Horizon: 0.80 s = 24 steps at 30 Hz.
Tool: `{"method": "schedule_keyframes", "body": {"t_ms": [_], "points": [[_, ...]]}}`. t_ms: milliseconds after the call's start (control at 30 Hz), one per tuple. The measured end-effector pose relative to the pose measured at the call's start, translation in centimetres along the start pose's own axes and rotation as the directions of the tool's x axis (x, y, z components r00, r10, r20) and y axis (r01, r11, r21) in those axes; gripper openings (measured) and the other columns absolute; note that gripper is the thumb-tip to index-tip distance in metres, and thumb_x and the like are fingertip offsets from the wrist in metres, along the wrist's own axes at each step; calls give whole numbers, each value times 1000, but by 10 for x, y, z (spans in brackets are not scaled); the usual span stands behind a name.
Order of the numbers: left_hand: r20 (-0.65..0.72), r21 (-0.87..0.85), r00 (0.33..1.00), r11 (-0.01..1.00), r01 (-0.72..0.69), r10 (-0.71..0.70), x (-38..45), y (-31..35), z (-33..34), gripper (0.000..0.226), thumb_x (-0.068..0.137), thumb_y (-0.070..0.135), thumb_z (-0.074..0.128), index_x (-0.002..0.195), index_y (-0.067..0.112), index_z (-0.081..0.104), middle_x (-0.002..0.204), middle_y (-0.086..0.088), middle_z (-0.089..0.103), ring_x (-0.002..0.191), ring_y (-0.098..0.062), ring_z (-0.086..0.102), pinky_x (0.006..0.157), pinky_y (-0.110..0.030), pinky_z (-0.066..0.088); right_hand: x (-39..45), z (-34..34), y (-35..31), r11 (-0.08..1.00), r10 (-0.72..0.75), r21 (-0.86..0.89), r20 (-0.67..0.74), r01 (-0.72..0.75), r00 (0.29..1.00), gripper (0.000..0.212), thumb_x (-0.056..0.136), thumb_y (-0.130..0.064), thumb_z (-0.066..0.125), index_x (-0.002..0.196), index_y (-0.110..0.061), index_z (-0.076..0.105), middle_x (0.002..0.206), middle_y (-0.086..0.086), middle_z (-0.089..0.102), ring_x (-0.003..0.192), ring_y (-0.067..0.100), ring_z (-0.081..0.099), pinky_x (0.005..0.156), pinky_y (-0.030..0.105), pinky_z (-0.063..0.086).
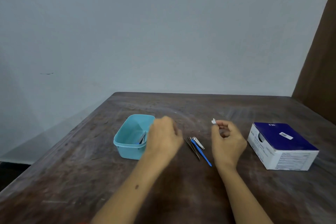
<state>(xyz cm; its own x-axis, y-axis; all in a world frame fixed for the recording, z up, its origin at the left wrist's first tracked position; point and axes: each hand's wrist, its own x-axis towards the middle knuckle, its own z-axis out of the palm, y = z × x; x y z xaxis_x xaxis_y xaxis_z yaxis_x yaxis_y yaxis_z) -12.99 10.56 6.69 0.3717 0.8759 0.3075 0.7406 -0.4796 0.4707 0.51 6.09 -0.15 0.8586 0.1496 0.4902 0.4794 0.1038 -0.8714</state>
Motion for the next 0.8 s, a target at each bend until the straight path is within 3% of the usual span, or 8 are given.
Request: {"method": "schedule_keyframes", "body": {"t_ms": [200,333,467,500,567,733,800], "points": [[208,30,975,997,69,-74,-15,23,42,24,80,32,68,93,12,62,100,-6,64,95,-24,62,77,-33,54,-2,-1,-2,999,30,11,23,-30,999,16,75,-9,66,76,-25,67,70,-2,66,61,13,61,61,33,52],[230,88,964,989,119,-136,-12,25,40,23,81,27,69,93,12,57,102,-5,62,96,-21,61,68,-27,46,-3,-1,-3,1000,20,-12,60,-20,998,16,75,-10,67,74,-26,66,69,-5,66,60,8,60,61,29,50],[215,159,966,981,112,-145,-6,19,36,20,80,17,69,95,9,57,104,-7,61,97,-23,61,71,-28,47,-3,-1,-4,997,70,24,149,-74,986,13,75,-9,68,72,-21,67,67,-5,66,62,6,61,57,13,46],[209,185,968,978,97,-136,-5,18,36,21,80,15,69,96,9,57,105,-8,60,98,-24,60,72,-29,48,-4,0,-4,992,104,52,185,-115,977,12,76,-8,68,71,-20,67,66,-4,66,61,7,62,57,15,49],[200,219,973,974,66,-111,-3,16,35,22,80,12,68,99,8,57,108,-10,60,100,-26,59,74,-30,48,-4,0,-6,957,209,141,278,-255,938,14,79,-4,66,73,-17,66,68,2,67,58,13,63,53,27,54],[183,84,981,995,53,-68,0,1,41,6,87,11,58,93,10,55,107,-9,60,100,-25,59,72,-27,45,-2,-1,-17,694,415,362,506,-623,756,22,87,10,52,86,-7,66,72,10,62,52,13,59,44,25,52],[127,-39,991,999,32,-27,-1,-9,48,14,88,8,54,100,9,61,108,-7,61,99,-21,60,76,-25,47,-1,-1,-20,596,444,385,573,-705,688,20,87,9,51,85,-5,65,71,11,62,53,14,61,47,25,54]]}}
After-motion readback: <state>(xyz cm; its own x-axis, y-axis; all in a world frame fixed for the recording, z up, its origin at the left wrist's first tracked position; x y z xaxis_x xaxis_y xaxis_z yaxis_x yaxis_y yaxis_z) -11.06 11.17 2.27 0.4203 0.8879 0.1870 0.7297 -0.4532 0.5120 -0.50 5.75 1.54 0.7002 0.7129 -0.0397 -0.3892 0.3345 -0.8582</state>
